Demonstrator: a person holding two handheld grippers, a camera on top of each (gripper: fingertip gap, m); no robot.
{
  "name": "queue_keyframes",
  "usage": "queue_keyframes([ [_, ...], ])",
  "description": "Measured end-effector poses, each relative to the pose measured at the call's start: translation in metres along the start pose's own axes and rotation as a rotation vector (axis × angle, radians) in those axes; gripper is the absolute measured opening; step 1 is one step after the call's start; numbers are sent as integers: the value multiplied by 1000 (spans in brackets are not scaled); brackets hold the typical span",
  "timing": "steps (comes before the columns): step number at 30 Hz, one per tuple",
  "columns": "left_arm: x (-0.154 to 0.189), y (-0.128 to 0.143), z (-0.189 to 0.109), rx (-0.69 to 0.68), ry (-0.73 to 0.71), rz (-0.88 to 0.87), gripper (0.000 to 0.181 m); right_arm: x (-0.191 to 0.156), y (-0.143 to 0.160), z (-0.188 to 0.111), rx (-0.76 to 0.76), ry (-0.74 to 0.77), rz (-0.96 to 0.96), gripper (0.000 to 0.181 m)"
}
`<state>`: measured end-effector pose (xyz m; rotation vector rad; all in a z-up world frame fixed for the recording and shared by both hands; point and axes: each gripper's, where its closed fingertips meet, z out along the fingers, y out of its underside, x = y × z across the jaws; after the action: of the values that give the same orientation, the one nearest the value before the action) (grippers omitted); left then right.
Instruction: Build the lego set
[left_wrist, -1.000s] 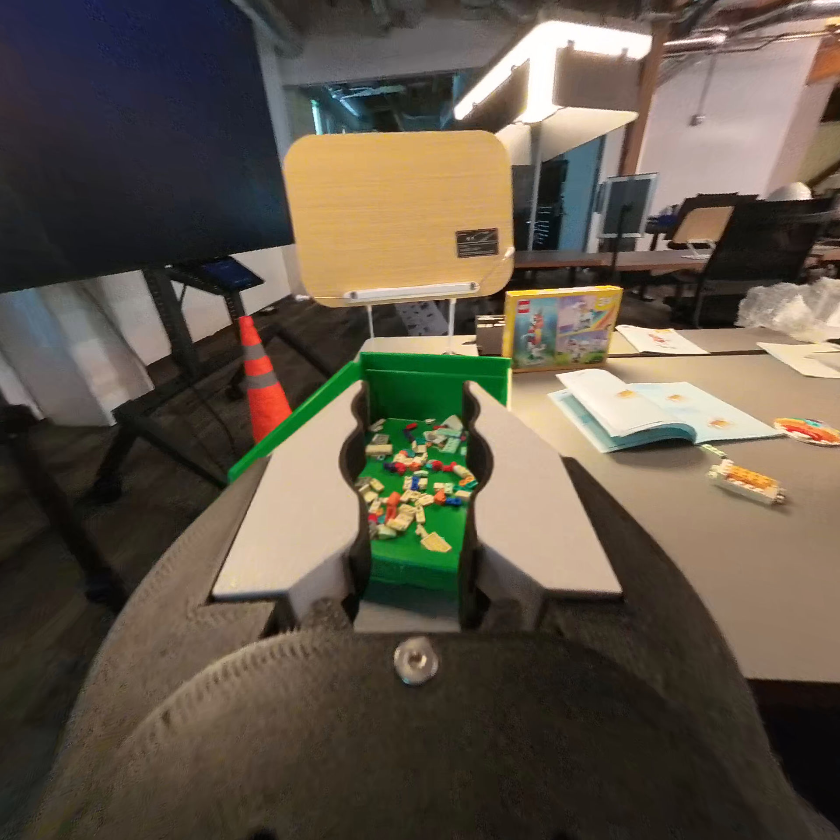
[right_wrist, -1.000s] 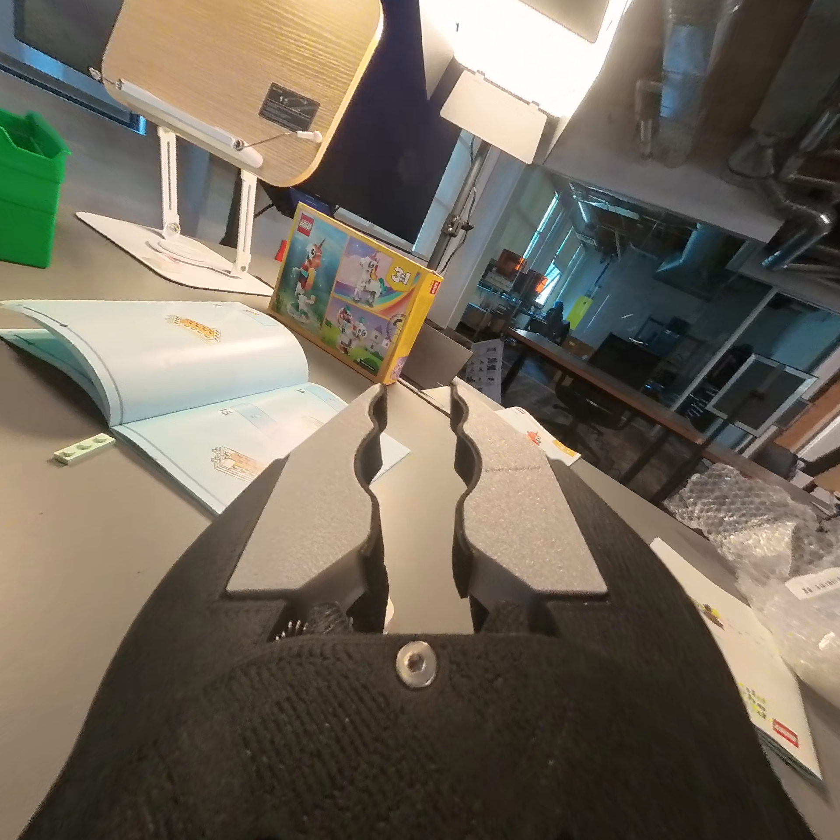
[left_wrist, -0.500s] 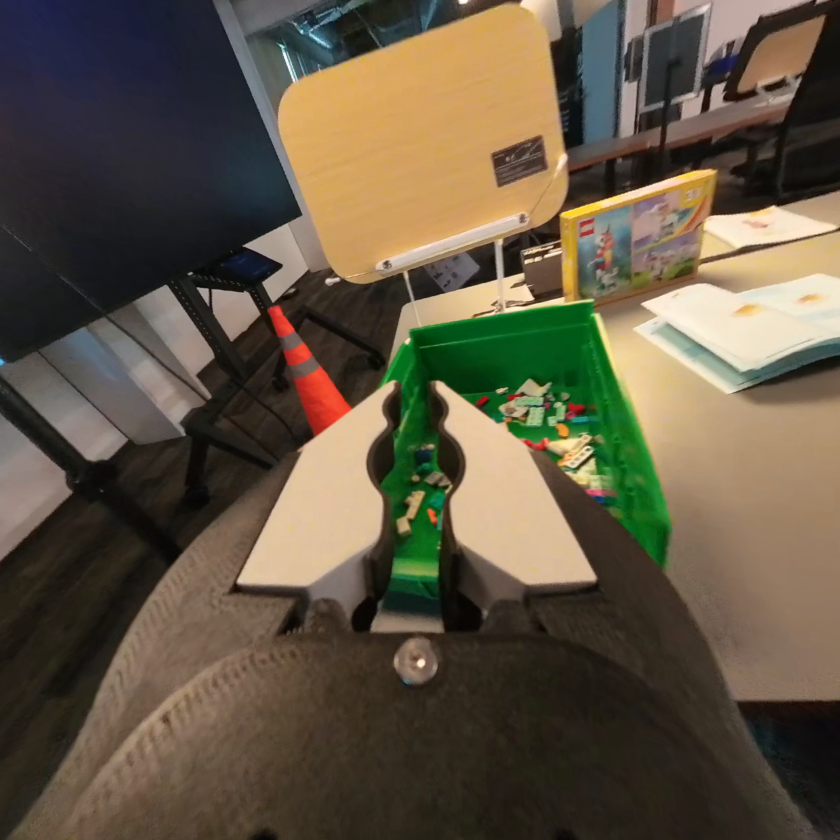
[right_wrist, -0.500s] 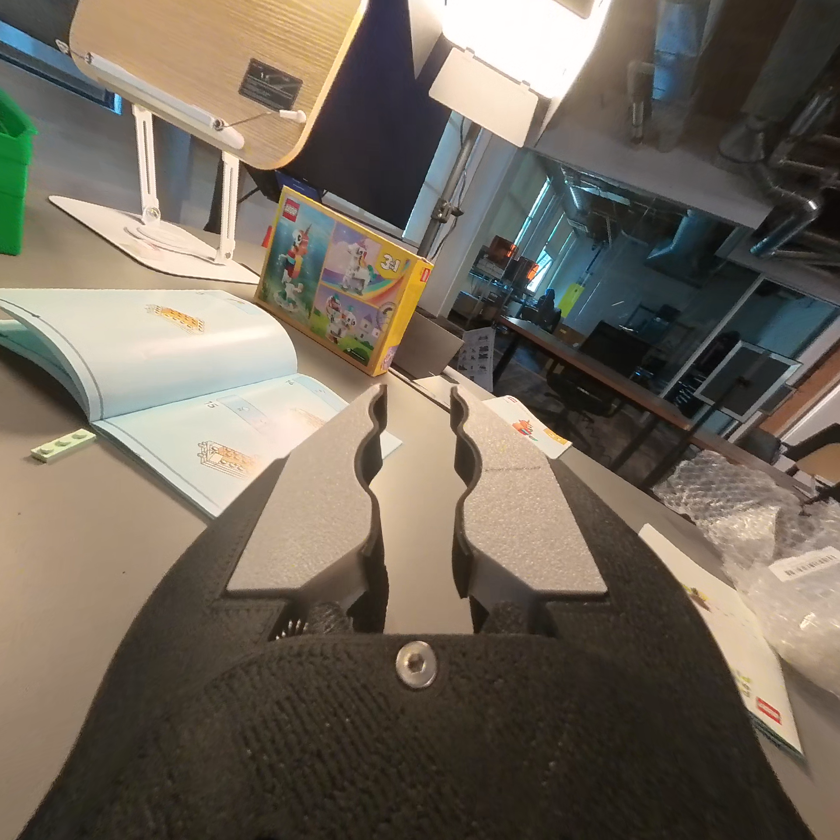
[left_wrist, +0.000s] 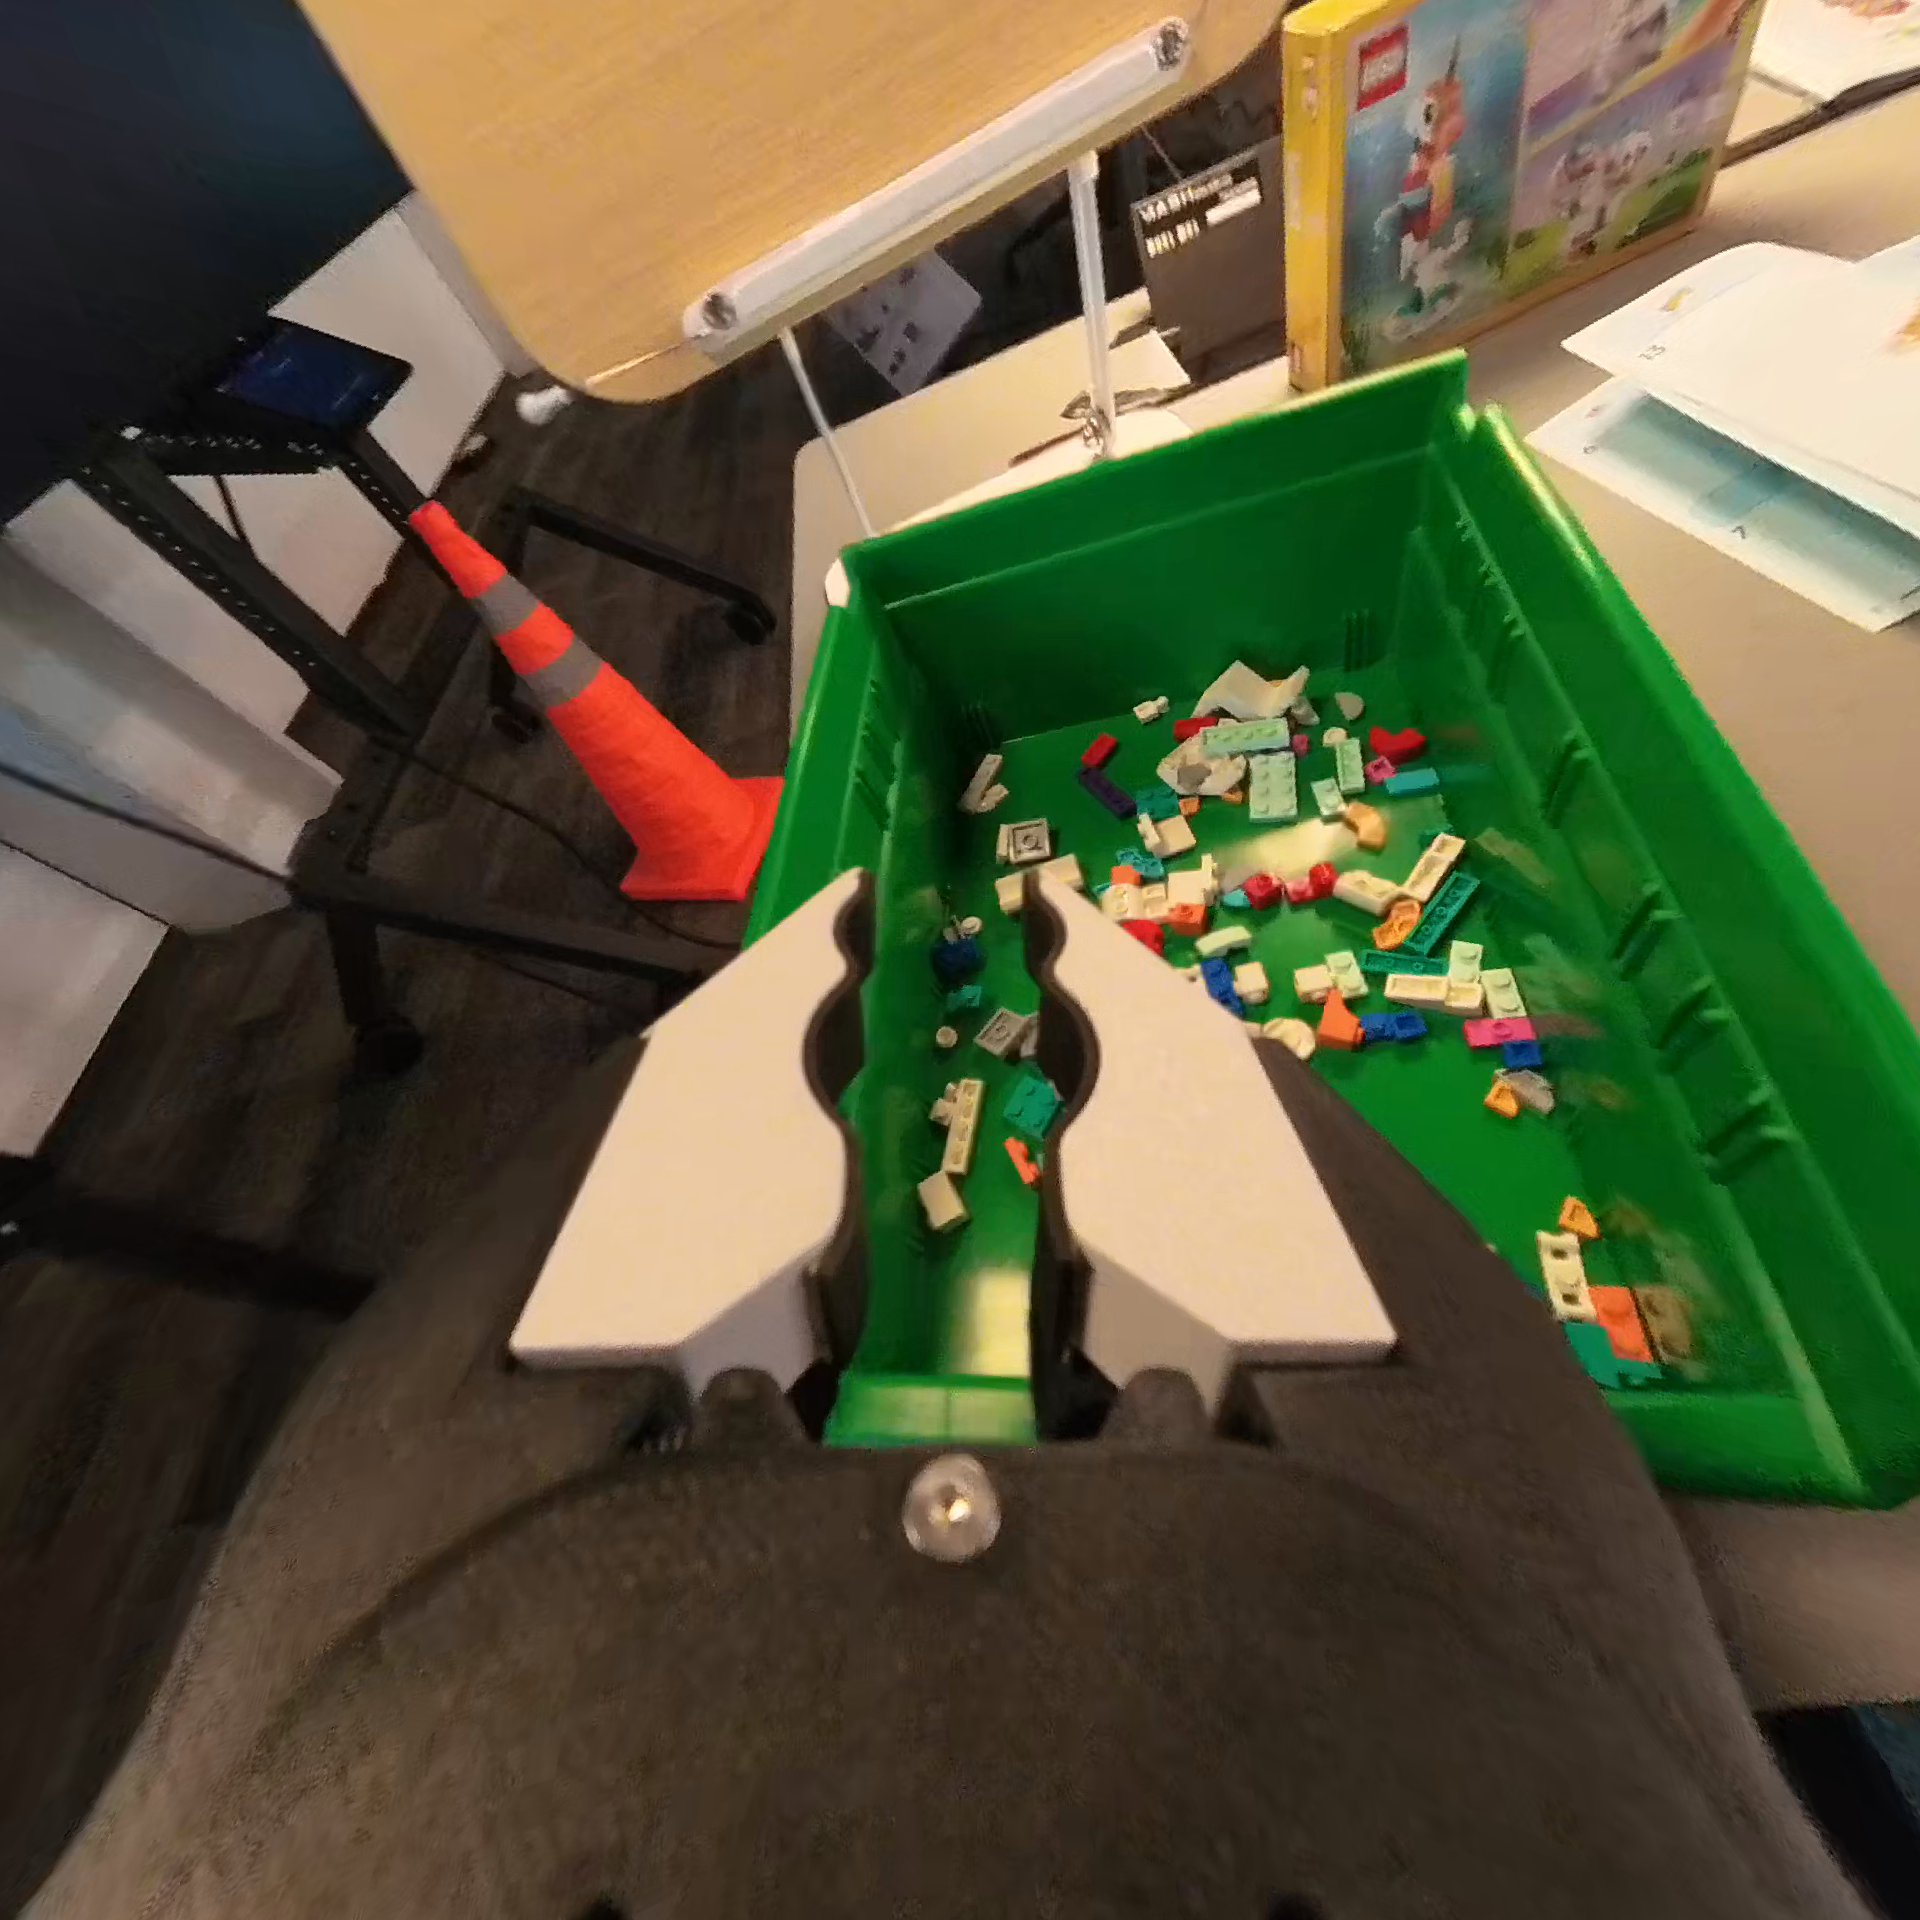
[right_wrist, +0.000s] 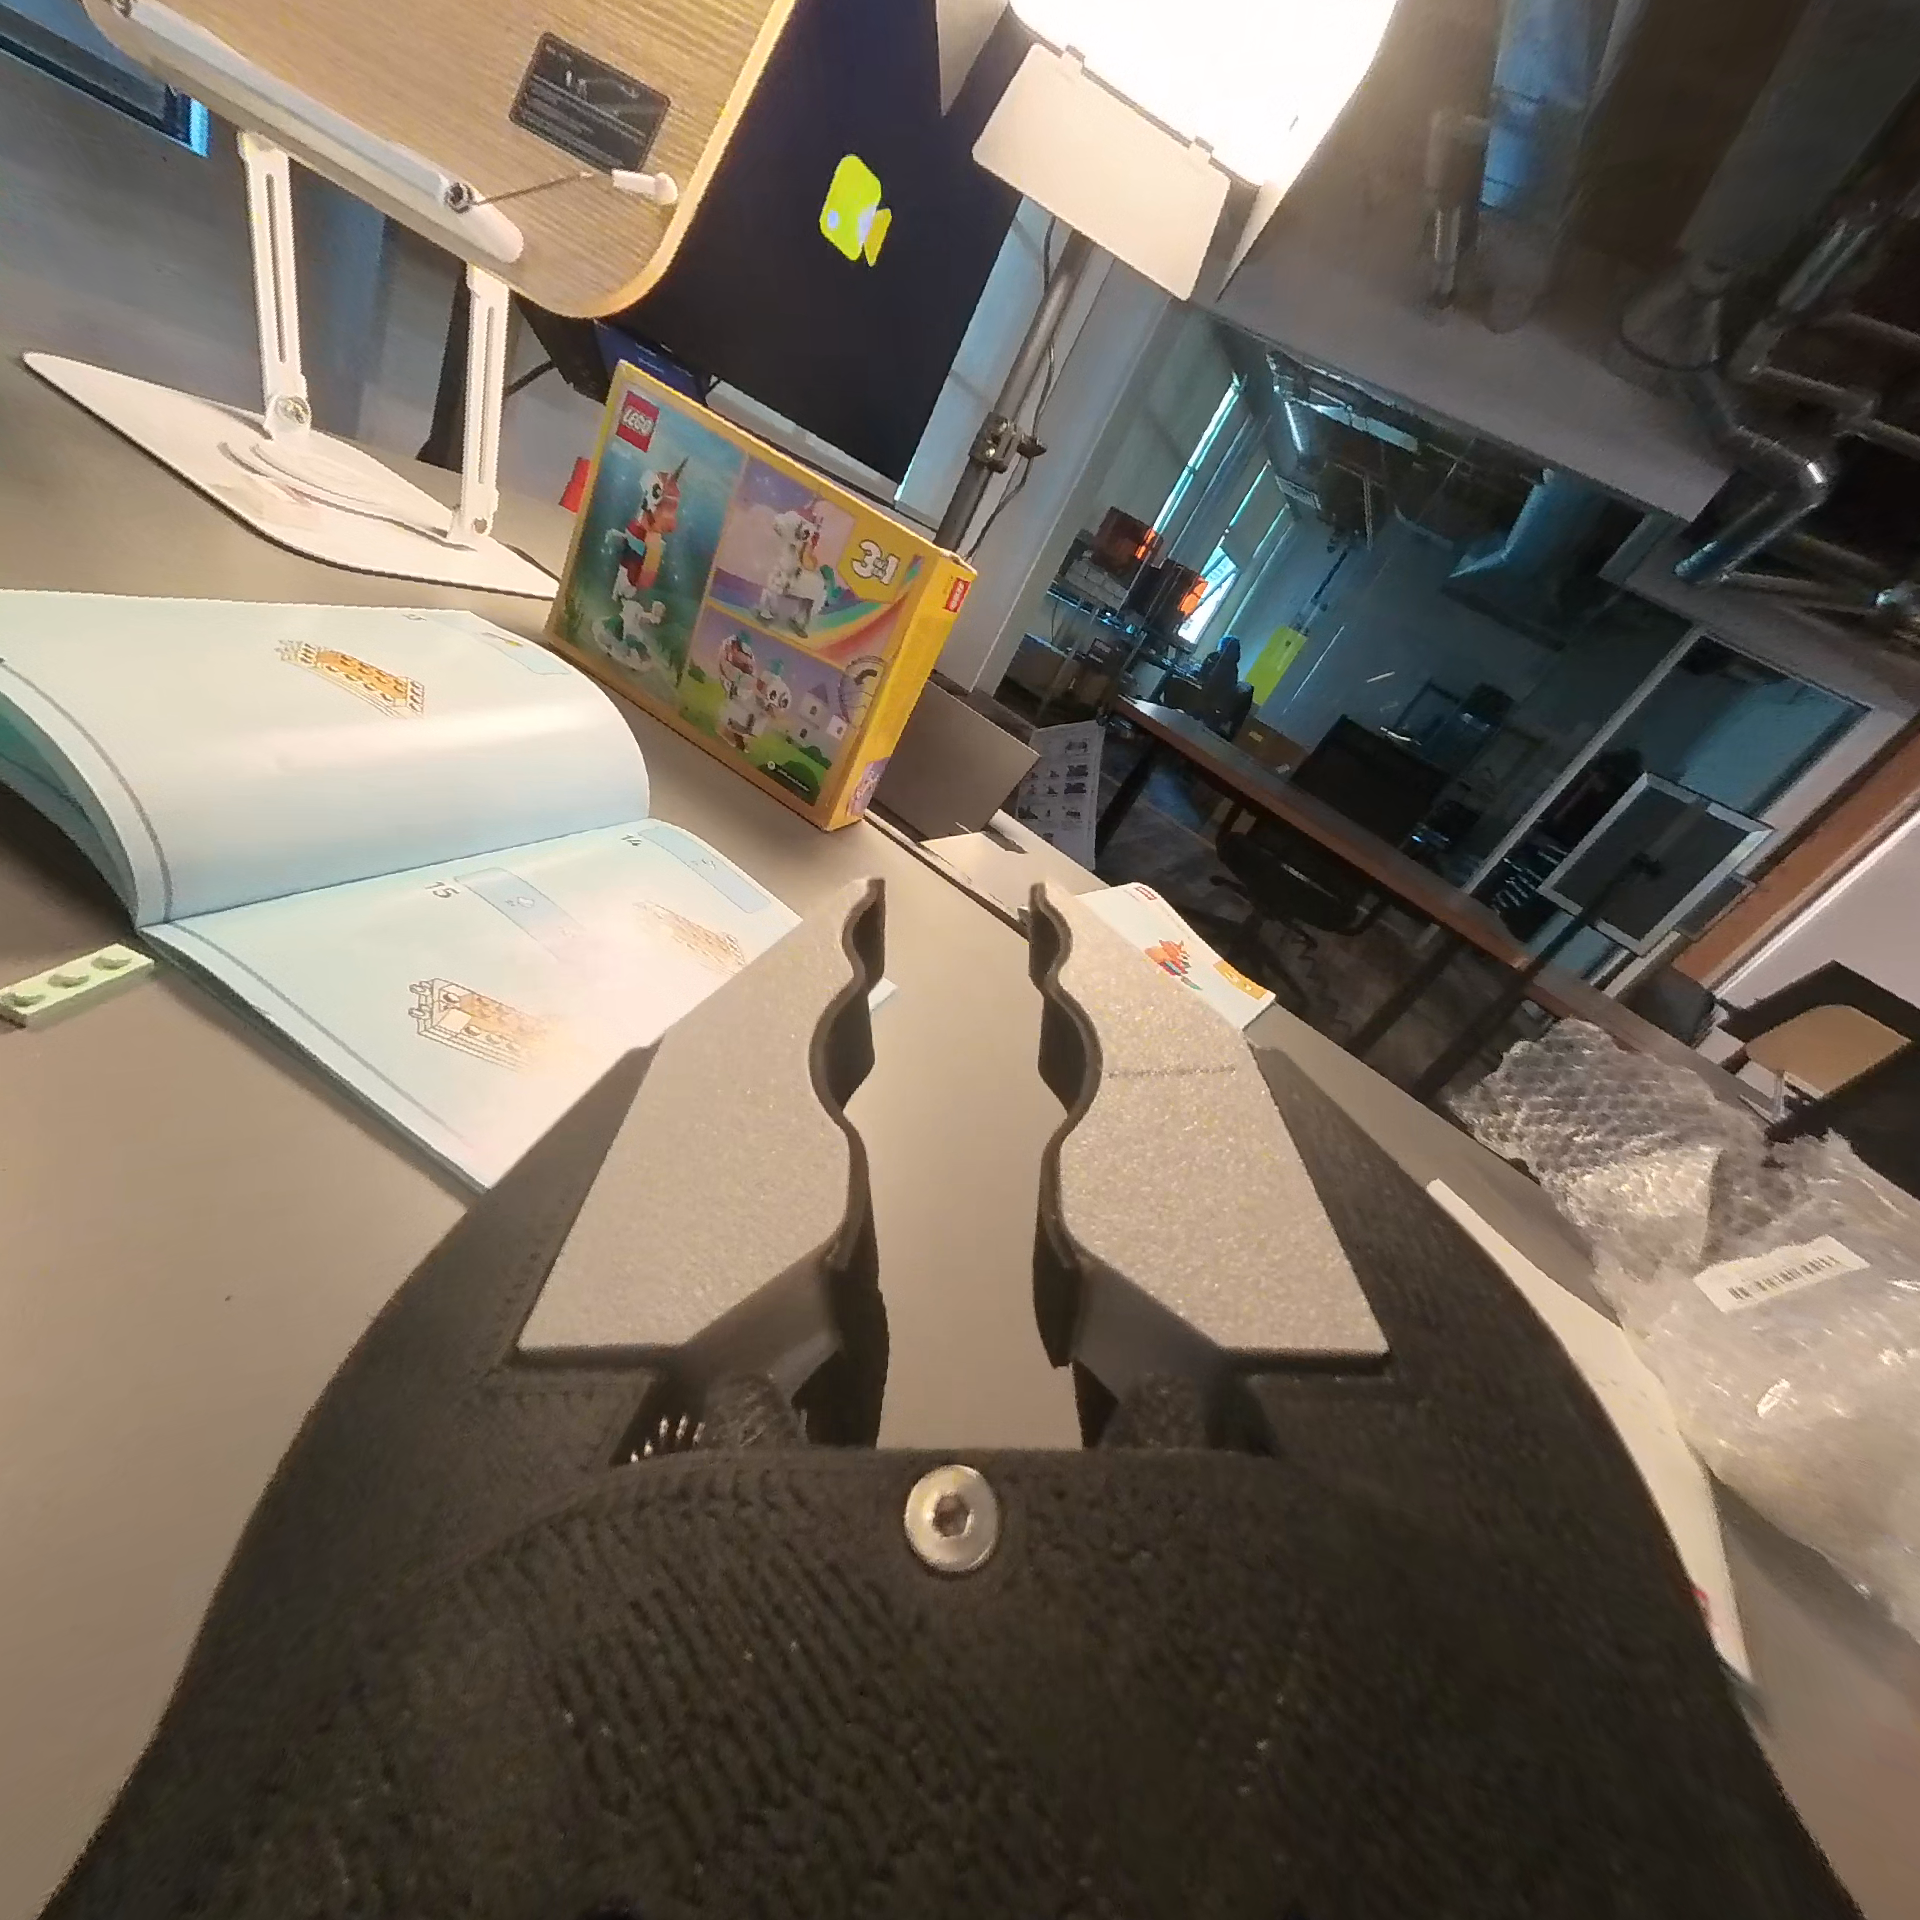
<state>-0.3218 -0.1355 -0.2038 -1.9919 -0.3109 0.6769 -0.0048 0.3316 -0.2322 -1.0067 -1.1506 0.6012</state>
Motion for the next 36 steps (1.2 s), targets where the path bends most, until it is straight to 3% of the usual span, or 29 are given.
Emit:
queue_keyframes([
  [1,2,2,5,-25,15,10,28,0,0,0,-3,0,-4,26],
  [7,19,9,25,-134,143,49,28,1,2,1,-13,9,-9,26],
  [25,27,-11,7,-24,150,5,27,3,-2,-1,12,10,14,26],
  [36,52,-7,4,-64,189,35,27,7,-2,-3,17,33,26,25],
])
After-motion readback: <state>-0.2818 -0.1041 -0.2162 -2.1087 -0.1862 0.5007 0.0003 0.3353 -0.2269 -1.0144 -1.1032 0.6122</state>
